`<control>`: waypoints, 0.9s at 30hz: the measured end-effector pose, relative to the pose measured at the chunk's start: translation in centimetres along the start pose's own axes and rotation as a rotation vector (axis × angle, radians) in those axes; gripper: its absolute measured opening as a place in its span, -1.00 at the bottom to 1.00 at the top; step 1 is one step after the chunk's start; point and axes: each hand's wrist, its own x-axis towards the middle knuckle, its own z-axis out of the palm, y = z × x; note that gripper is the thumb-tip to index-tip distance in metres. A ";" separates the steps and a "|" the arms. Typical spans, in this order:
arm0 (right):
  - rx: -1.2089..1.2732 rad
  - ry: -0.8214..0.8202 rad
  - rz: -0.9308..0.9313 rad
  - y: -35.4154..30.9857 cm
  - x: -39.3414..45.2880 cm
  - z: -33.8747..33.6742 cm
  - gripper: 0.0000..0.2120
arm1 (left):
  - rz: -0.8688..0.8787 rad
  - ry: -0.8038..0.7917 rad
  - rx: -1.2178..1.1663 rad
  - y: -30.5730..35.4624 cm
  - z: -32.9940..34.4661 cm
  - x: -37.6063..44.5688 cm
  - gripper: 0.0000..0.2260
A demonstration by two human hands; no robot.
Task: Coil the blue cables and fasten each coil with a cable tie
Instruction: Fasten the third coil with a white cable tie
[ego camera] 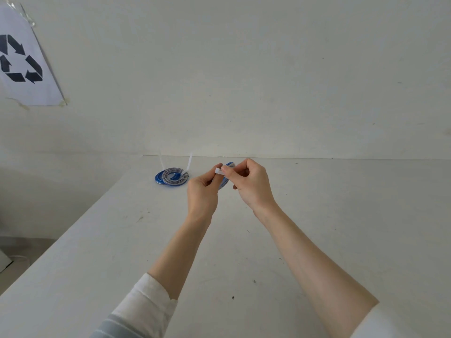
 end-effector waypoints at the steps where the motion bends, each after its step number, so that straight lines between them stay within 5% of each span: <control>1: -0.005 0.007 -0.004 0.0 0.0 0.0 -0.70 | 0.004 0.001 0.008 0.1 0.1 -0.1 -0.83; 14: 0.023 0.067 0.026 0.5 -0.4 -0.1 -0.72 | -0.027 0.009 0.001 0.0 0.6 -0.4 -0.83; 27: 0.092 0.068 -0.016 0.6 -0.9 -0.1 -0.73 | 0.231 0.053 0.291 0.2 1.0 -0.4 -0.81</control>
